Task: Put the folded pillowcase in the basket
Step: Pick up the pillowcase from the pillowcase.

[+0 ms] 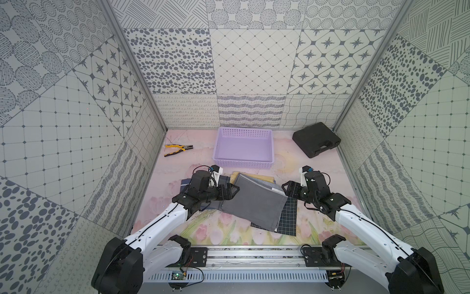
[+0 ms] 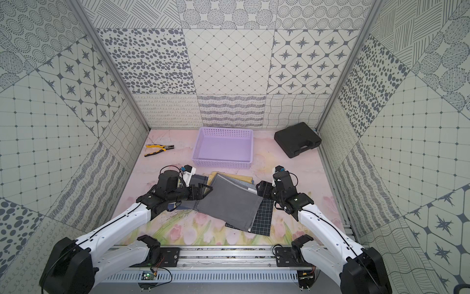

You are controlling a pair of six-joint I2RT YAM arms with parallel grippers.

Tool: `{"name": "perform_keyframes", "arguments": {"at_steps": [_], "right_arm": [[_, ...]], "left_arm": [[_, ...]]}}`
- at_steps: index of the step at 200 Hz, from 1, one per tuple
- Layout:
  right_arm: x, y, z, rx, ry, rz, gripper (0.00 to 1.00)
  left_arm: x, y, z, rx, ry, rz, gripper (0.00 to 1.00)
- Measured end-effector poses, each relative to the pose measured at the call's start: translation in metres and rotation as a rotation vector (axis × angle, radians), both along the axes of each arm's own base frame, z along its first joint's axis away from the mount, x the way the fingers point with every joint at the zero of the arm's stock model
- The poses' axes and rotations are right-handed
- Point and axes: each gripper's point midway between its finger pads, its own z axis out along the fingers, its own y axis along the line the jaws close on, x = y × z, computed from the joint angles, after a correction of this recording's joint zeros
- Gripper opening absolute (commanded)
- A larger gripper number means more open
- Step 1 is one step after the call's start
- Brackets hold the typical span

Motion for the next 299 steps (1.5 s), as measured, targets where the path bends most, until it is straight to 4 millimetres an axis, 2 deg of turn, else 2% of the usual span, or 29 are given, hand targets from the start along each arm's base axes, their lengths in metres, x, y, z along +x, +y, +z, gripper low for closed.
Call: {"name": "perform_keyframes", "arguments": {"at_steps": [28, 52, 82, 139, 232, 253, 299], "right_arm": [[-0.023, 0.008, -0.032, 0.025, 0.109, 0.031, 0.79], [-0.030, 0.015, -0.046, 0.027, 0.165, 0.053, 0.78], [-0.028, 0.025, -0.052, 0.054, 0.182, 0.065, 0.73], [-0.030, 0.035, -0.067, 0.091, 0.245, 0.062, 0.73], [-0.027, 0.053, -0.069, 0.185, 0.255, 0.071, 0.66], [-0.027, 0.055, -0.069, 0.194, 0.253, 0.071, 0.57], [-0.030, 0.050, -0.073, 0.189, 0.254, 0.050, 0.22]], "left_arm": [[0.000, 0.000, 0.002, 0.004, -0.013, -0.002, 0.99], [0.001, 0.001, 0.003, 0.009, -0.020, 0.004, 1.00], [0.002, 0.002, 0.002, 0.017, -0.026, 0.010, 0.99], [0.002, 0.003, 0.002, 0.023, -0.029, 0.011, 1.00], [0.002, 0.004, 0.002, 0.025, -0.028, 0.014, 0.99], [0.002, 0.004, 0.001, 0.027, -0.026, 0.013, 0.99], [0.002, 0.003, -0.005, 0.036, -0.009, 0.010, 0.99]]}}
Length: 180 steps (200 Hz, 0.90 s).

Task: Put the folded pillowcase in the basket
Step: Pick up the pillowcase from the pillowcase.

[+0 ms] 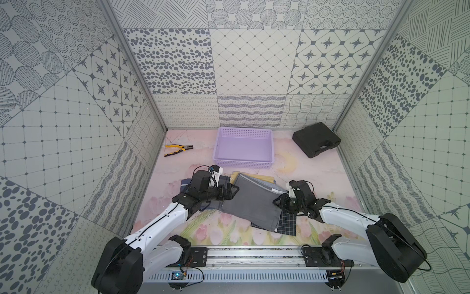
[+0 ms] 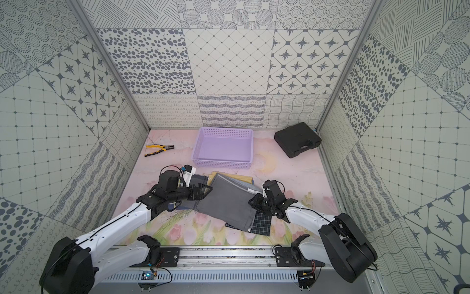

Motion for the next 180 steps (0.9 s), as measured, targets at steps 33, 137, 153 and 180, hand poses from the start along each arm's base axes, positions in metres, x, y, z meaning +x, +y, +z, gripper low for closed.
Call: {"name": "perform_keyframes", "arguments": {"at_steps": [33, 137, 153, 180], "right_arm": [[0.003, -0.002, 0.010, 0.008, -0.044, -0.013, 0.04], [0.007, -0.024, 0.018, -0.040, -0.094, -0.026, 0.03], [0.007, -0.024, 0.018, -0.042, -0.096, -0.019, 0.05], [0.006, -0.025, 0.017, -0.048, -0.097, -0.010, 0.08]], "left_arm": [[0.000, 0.000, -0.004, 0.005, 0.012, -0.001, 0.99], [0.012, -0.017, -0.022, 0.052, 0.077, -0.029, 0.90], [0.015, -0.025, -0.027, 0.063, 0.097, -0.045, 0.87], [0.019, -0.035, -0.034, 0.077, 0.123, -0.065, 0.83]]}}
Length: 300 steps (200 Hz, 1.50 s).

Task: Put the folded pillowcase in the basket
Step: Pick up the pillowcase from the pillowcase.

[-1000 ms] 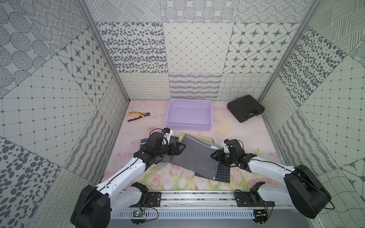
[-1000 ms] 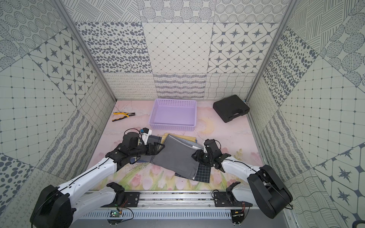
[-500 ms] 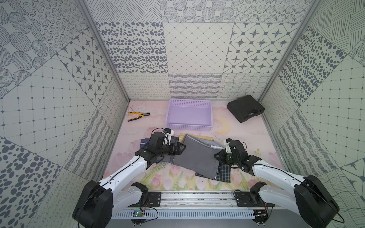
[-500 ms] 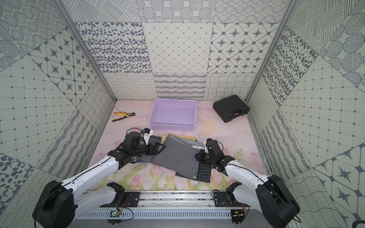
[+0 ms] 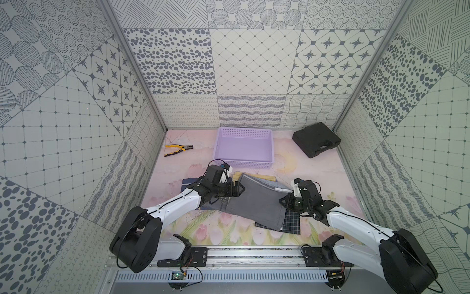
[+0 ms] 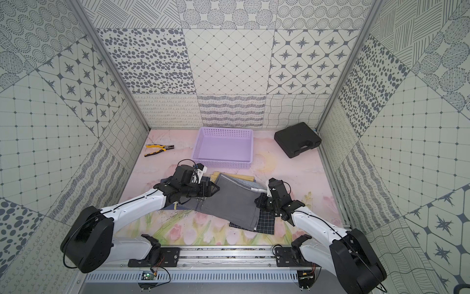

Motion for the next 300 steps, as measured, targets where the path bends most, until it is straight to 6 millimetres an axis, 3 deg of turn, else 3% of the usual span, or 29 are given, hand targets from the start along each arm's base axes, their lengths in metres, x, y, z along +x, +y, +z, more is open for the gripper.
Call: {"name": "perform_keyframes", "arguments": {"at_steps": [97, 199, 246, 300], "right_arm": [[-0.002, 0.001, 0.000, 0.000, 0.001, 0.014, 0.17], [-0.005, -0.002, -0.002, -0.006, 0.013, 0.013, 0.29], [-0.011, -0.004, -0.006, -0.007, 0.025, 0.020, 0.45], [-0.021, -0.005, -0.014, 0.001, 0.061, 0.027, 0.52]], "left_arm": [[0.013, -0.009, -0.038, 0.066, 0.091, -0.002, 0.81], [0.023, 0.000, -0.047, 0.135, 0.085, 0.051, 0.81], [0.021, -0.001, -0.049, 0.131, 0.094, 0.041, 0.63], [0.015, -0.005, -0.054, 0.109, 0.123, 0.017, 0.44]]}}
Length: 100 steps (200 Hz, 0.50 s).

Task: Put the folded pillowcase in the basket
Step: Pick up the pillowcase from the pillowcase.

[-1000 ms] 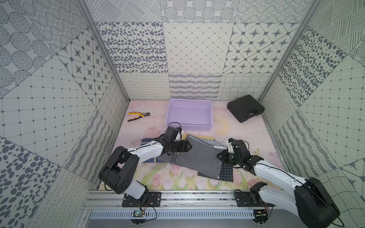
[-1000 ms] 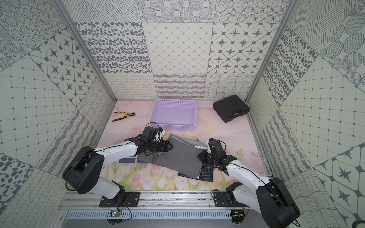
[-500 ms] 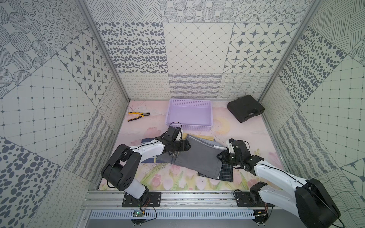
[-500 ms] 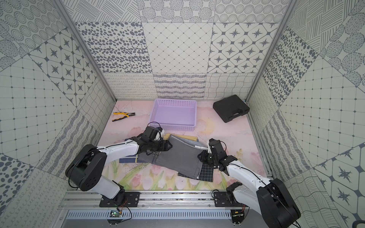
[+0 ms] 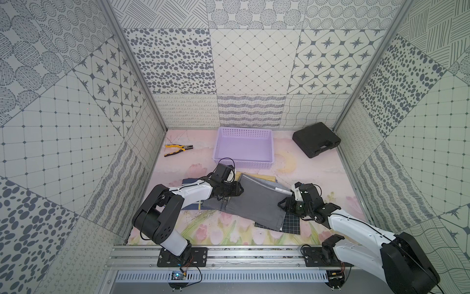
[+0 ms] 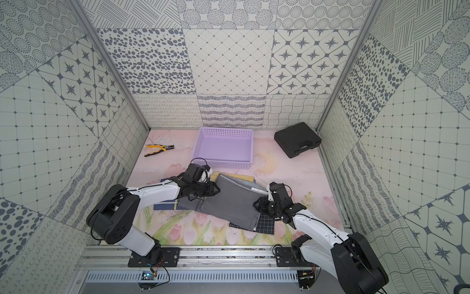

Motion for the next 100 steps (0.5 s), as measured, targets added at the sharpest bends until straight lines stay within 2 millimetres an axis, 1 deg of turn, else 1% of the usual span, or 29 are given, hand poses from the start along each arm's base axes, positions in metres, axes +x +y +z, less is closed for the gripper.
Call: {"name": "perform_keyframes", "arguments": {"at_steps": [38, 55, 67, 87, 100], "right_arm": [[-0.0037, 0.0014, -0.0020, 0.011, 0.020, 0.005, 0.51], [-0.0043, 0.0026, -0.0029, 0.016, 0.027, 0.007, 0.50], [-0.0051, 0.0031, -0.0048, 0.018, 0.035, 0.010, 0.47], [-0.0056, 0.0038, -0.0072, 0.022, 0.041, 0.010, 0.42], [-0.0046, 0.0044, -0.0083, 0.026, 0.040, 0.007, 0.37]], "left_arm": [[-0.0030, 0.0002, -0.0007, -0.005, 0.005, -0.004, 0.27], [-0.0035, 0.0003, -0.0006, -0.007, 0.007, -0.001, 0.16], [-0.0037, 0.0001, -0.0001, -0.008, 0.006, -0.003, 0.11], [-0.0043, -0.0006, 0.0004, -0.013, 0.008, -0.006, 0.06], [-0.0043, -0.0006, 0.0004, -0.013, 0.008, -0.006, 0.02]]}}
